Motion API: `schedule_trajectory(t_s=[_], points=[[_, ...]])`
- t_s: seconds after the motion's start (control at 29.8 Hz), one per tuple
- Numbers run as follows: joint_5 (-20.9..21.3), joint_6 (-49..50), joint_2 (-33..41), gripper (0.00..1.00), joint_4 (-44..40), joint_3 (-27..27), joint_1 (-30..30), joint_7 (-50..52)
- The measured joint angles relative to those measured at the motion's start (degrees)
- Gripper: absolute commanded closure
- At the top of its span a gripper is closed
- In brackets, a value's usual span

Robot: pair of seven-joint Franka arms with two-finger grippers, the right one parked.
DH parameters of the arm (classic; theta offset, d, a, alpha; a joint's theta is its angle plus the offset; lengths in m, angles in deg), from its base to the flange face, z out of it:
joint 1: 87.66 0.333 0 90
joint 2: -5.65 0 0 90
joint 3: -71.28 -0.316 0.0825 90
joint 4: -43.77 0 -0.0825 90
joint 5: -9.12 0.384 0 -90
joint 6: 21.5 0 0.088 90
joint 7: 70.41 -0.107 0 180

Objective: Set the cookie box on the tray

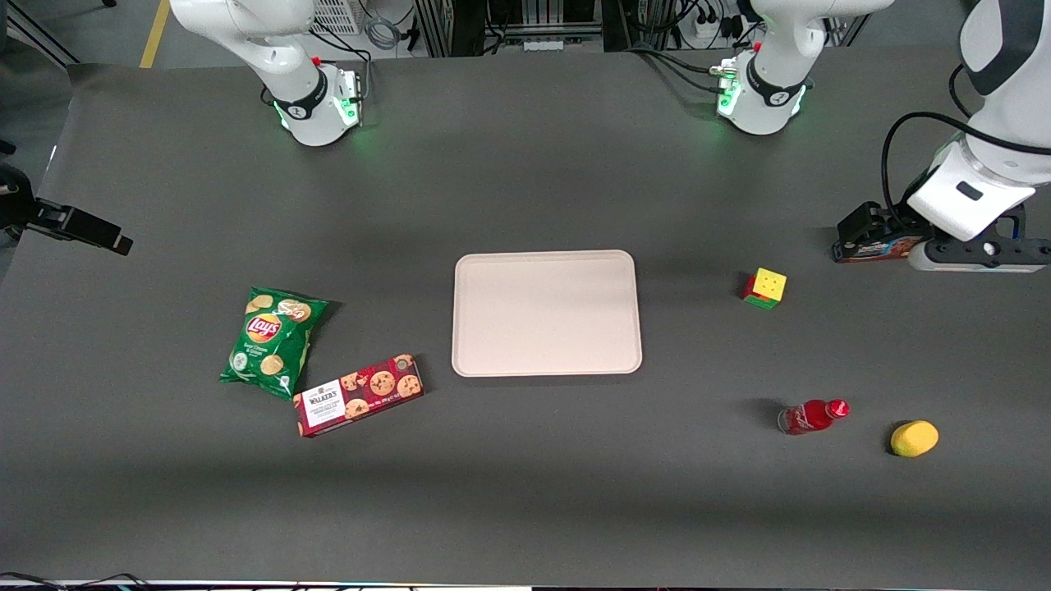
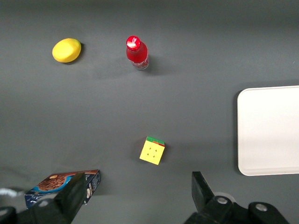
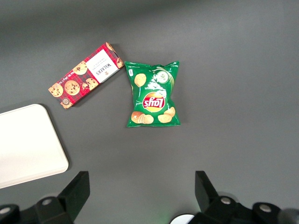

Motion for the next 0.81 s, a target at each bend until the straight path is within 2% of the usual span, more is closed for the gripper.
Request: schedule_trajectory(t_s=[0.81], points=[[0.00,2.23,-0.03,0.00,-1.28,0.01,0.00,-0.30]])
